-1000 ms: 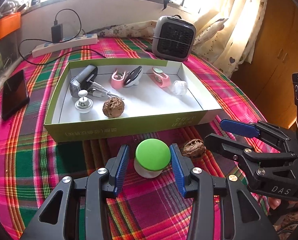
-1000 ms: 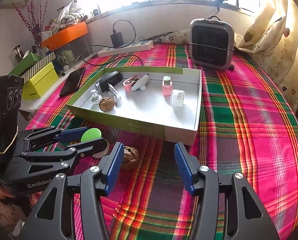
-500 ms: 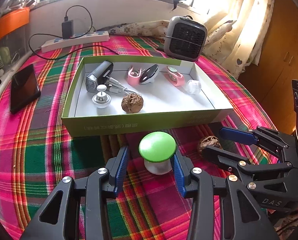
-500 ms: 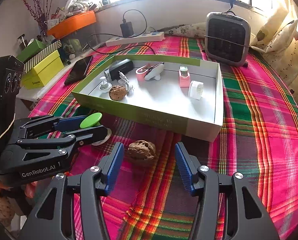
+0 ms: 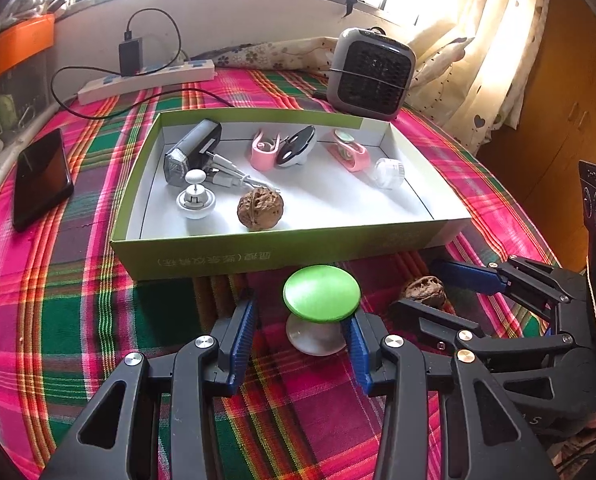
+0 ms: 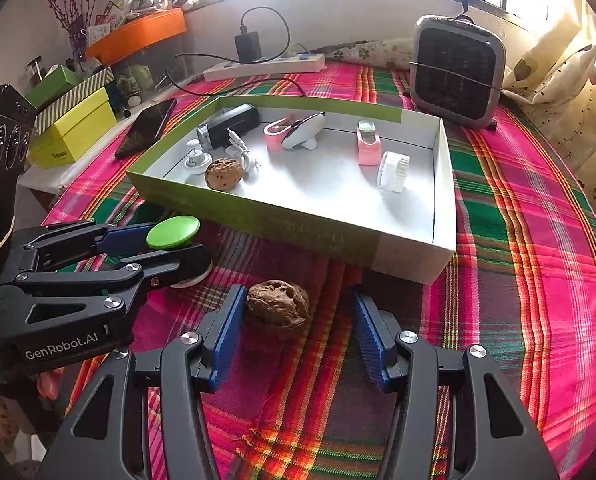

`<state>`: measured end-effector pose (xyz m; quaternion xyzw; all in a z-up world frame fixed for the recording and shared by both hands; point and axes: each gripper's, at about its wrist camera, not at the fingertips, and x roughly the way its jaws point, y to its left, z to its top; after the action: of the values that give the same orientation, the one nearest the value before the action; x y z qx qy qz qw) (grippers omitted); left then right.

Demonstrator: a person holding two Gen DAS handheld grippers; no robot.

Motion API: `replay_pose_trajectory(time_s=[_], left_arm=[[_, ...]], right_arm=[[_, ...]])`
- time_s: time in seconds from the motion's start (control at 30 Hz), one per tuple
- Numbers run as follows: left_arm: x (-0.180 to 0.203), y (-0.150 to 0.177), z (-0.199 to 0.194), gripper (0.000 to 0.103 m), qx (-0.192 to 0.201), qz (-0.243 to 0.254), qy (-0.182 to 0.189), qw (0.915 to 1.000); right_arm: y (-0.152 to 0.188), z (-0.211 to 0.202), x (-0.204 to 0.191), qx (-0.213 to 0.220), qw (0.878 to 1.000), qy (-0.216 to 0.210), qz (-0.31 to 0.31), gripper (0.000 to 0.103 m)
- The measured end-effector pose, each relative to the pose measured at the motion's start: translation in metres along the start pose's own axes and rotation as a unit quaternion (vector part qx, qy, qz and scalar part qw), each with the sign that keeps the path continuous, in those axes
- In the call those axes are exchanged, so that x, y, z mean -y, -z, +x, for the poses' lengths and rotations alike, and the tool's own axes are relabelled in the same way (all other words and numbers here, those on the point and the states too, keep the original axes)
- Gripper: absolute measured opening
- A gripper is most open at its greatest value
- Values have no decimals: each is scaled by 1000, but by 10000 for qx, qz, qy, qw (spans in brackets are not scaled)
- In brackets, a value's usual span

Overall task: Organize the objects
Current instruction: 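Close left tool on green knob while right tool closes on walnut, then carry green knob with left tool into box while right tool carries walnut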

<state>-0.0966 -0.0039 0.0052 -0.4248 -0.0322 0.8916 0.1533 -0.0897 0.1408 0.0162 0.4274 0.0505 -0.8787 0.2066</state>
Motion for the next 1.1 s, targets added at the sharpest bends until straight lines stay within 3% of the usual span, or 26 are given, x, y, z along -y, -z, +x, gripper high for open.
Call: replay_pose_trajectory(time_s=[0.17,0.23,0.57,0.8,1.1], left_arm=[[2,-2,2,40,17,76,-87,9999],[2,-2,2,40,20,65,-89,9999],[2,-2,2,26,32,47,-140,9999],[1,-2,3,17,32,43,-159,9999],[1,-2,2,15,34,27,-158,9999]], right_arm=[[0,0,-1,-3,10000,23,-9,53],[0,0,0,2,10000,22,-6,48],[0,-1,2,11,10000,10,17,34],[0,-1,2,13,10000,-8,25,33],[0,0,3,15,10000,-13,28,33]])
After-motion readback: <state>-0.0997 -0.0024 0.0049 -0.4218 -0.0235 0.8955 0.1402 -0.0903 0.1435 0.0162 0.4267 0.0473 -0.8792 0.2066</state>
